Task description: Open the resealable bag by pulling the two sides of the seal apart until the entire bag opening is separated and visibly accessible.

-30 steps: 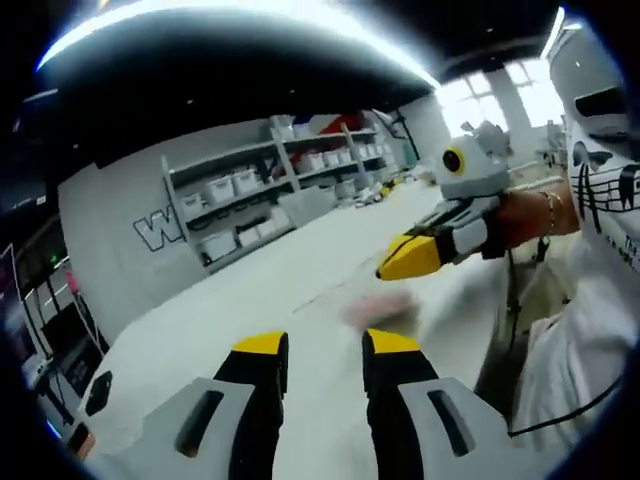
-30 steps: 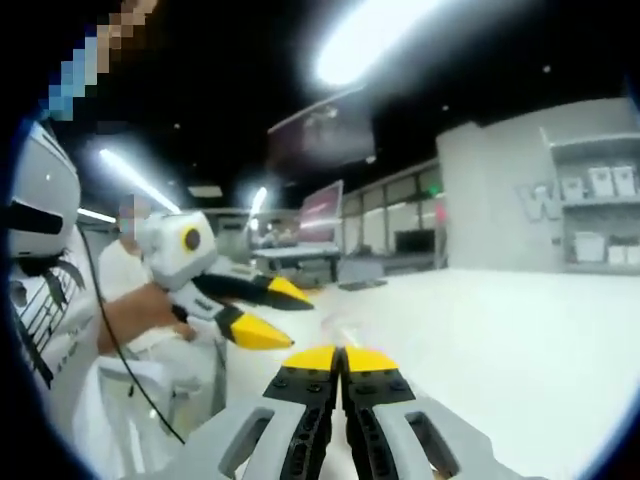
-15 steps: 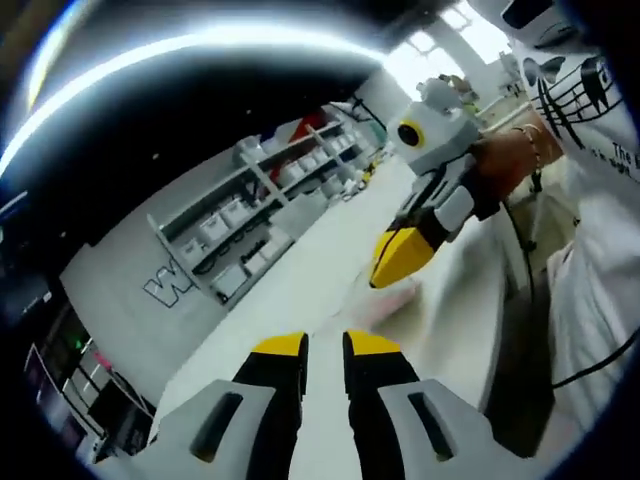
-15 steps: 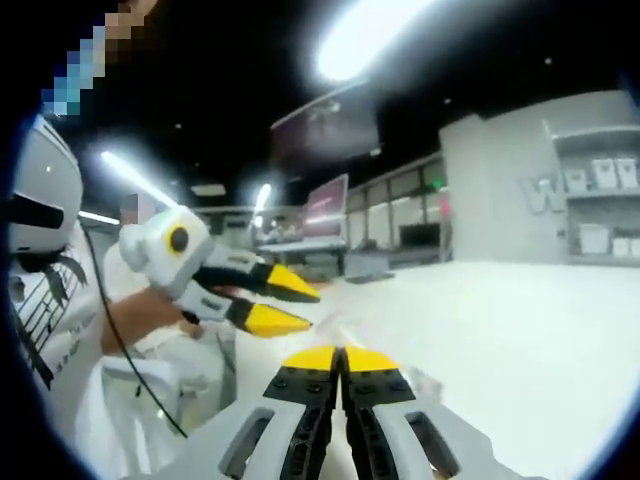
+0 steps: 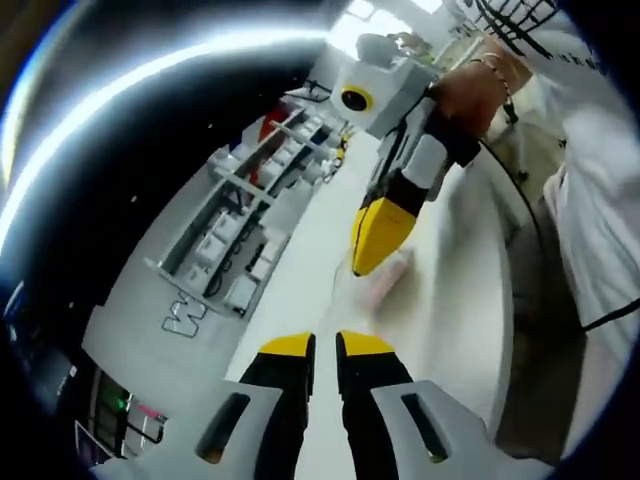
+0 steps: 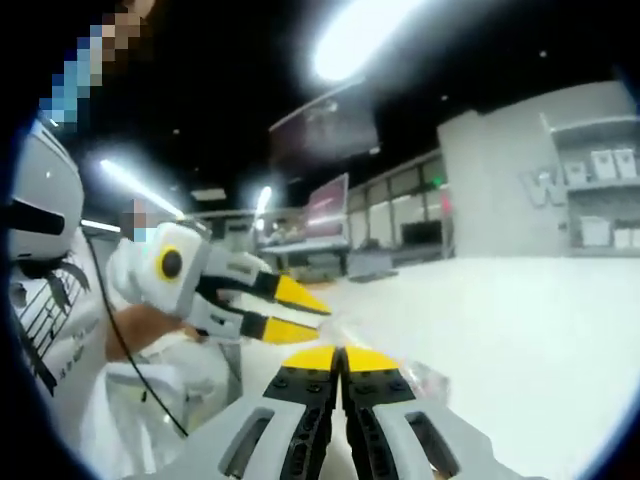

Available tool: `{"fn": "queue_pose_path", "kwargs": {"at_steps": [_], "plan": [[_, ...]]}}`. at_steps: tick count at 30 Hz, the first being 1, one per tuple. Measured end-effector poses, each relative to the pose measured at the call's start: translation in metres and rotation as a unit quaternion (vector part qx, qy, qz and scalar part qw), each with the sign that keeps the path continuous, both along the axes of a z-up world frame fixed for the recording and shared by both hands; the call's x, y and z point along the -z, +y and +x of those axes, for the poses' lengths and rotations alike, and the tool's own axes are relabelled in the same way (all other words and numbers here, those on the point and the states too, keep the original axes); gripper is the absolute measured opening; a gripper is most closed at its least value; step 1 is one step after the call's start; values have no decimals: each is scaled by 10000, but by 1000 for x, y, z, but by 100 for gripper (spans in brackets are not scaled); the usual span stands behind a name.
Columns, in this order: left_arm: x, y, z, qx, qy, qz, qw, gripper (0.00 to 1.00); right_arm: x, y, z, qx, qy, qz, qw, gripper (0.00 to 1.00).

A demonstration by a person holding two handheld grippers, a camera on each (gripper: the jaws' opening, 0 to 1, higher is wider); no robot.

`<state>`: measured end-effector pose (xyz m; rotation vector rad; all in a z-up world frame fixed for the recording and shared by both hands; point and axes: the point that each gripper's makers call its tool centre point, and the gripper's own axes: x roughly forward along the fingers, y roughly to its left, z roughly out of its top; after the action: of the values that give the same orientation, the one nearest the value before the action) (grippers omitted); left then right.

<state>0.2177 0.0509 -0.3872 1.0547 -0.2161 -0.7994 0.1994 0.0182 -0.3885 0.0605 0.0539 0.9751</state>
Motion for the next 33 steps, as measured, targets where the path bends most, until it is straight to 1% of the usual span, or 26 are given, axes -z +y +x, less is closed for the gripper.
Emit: {"fn": "queue_pose_path", "kwargs": {"at_steps": [4,7,10,13,17,21,27,32,33], "plan": [[1,1,3,34,-72,33,10000,8,0,0,0,-7,16,15,10000,0],[4,2,4,32,-75,127,9999,8,0,1,0,-8,36,44,10000,0],[5,2,1,71,-60,153,9998,7,0,0,0,4,48,64,10000,0],[4,0,1,104,-77,172,9998,7,1,0,-1,3,71,83,9999,0],[2,-1,2,115,-192,270,9994,6,2,2,-1,-10,102,94,9999,0],[-3,0,2,152,-228,220,9994,2,2,3,-3,-13,104,82,9999,0],[-3,0,4,126,-290,249,9992,2,3,4,-3,-15,128,94,9999,0],[-2,2,5,84,-275,298,9991,2,6,5,-4,-40,275,131,9995,0],[-1,4,6,39,-291,358,9989,1,7,4,-6,-51,331,152,9993,0]]}}
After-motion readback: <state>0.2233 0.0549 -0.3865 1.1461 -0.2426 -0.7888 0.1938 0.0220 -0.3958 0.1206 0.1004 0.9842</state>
